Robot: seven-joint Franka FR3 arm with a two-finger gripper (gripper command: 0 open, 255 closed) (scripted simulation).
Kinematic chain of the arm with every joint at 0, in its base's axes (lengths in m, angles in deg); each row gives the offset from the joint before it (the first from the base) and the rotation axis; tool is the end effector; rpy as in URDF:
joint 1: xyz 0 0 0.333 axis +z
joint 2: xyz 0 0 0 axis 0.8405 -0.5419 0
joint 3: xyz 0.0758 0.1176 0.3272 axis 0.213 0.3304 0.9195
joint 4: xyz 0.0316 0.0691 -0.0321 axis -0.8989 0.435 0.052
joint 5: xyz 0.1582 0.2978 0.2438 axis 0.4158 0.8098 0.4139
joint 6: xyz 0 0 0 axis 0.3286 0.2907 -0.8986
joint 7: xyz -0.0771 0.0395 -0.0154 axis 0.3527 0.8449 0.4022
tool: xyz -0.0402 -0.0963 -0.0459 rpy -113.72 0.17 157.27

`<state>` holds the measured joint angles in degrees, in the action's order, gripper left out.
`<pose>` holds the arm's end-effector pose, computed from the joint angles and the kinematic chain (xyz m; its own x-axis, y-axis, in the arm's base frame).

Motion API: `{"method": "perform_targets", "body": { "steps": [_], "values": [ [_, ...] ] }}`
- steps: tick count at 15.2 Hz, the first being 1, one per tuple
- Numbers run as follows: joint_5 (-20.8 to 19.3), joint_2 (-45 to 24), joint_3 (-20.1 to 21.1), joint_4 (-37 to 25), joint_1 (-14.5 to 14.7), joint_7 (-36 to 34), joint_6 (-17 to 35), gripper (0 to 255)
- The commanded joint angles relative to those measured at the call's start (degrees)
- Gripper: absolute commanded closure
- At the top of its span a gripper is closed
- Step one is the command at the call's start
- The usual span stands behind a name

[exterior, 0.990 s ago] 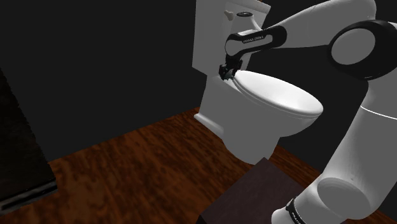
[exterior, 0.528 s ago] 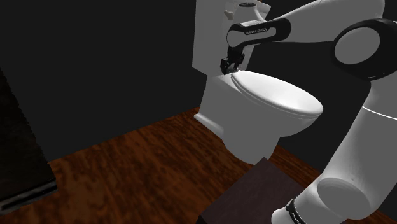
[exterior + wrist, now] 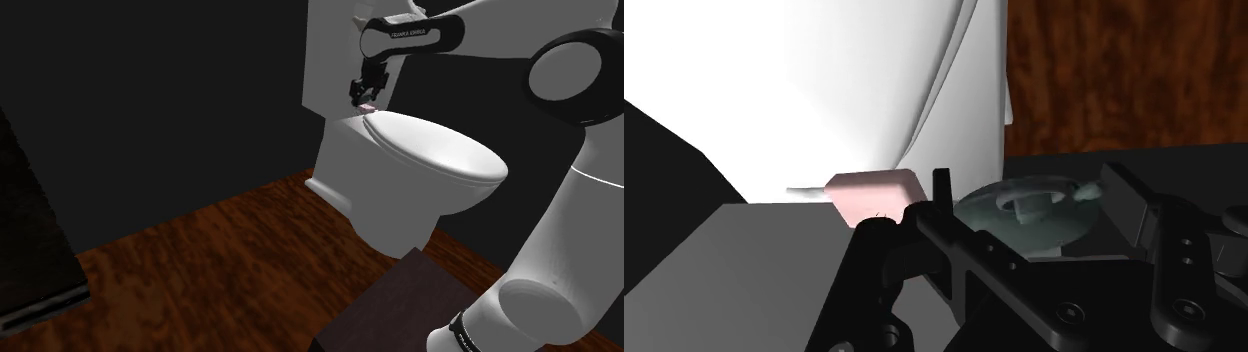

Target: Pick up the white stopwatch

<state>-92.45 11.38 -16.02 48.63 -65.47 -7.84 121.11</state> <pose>0.6515 -0.2026 0.5681 0.9717 -0.1076 0.2101 -0.1672 -0.9420 0.2909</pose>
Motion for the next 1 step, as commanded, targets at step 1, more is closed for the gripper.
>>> {"method": "perform_targets", "body": {
  "steps": [1],
  "values": [
    [0.06, -0.01, 0.02, -0.51, 0.01, 0.12, -0.51, 255]
  ]
}}
